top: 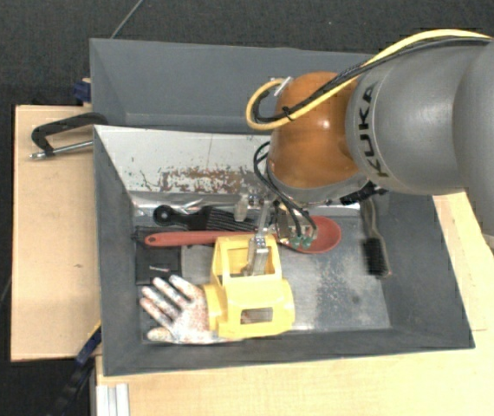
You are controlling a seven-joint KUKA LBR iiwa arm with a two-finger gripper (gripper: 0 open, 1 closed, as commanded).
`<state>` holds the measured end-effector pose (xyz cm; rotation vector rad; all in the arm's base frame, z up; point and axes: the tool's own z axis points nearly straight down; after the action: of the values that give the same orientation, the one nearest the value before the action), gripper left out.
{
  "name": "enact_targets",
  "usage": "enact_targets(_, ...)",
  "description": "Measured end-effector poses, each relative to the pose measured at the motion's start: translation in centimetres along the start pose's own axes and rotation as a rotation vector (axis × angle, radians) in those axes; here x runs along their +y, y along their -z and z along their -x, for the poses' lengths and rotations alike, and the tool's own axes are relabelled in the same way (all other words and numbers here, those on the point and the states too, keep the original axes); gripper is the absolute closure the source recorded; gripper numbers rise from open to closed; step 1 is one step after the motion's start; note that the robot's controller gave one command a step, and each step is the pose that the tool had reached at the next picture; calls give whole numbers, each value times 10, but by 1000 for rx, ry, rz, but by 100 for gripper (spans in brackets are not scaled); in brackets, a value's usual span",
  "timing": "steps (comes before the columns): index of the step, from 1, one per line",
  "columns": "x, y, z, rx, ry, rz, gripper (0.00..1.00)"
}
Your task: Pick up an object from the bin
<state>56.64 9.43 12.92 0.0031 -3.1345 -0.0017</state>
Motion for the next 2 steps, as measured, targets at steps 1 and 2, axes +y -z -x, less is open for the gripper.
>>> enact_targets(1, 0, 5, 2, -8, -1, 1, 0)
enact_targets(2, -20, 50, -4, -4, -27, 2, 0)
